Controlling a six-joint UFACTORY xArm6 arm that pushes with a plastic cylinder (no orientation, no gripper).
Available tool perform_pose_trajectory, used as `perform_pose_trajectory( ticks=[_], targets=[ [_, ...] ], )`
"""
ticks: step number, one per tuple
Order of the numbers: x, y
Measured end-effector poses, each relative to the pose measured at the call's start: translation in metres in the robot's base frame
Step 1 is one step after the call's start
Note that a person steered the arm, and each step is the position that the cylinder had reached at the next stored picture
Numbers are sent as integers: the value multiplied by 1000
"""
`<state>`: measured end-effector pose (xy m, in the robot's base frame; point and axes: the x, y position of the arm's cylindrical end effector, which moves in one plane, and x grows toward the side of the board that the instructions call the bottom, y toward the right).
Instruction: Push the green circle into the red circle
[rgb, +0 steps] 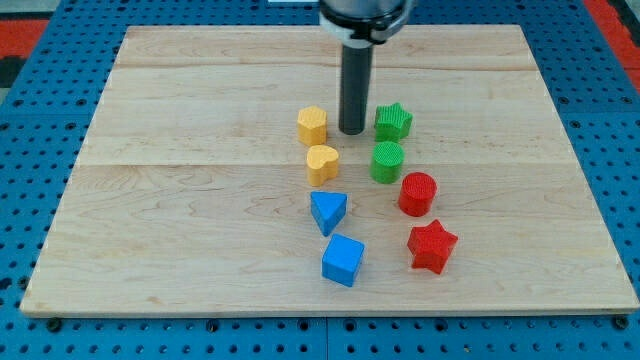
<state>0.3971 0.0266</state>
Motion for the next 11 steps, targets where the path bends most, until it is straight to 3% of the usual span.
perform_pose_trajectory(
  ticks=[1,3,8,11],
  targets=[
    [33,16],
    [46,17],
    [37,34],
    [26,99]
  ],
)
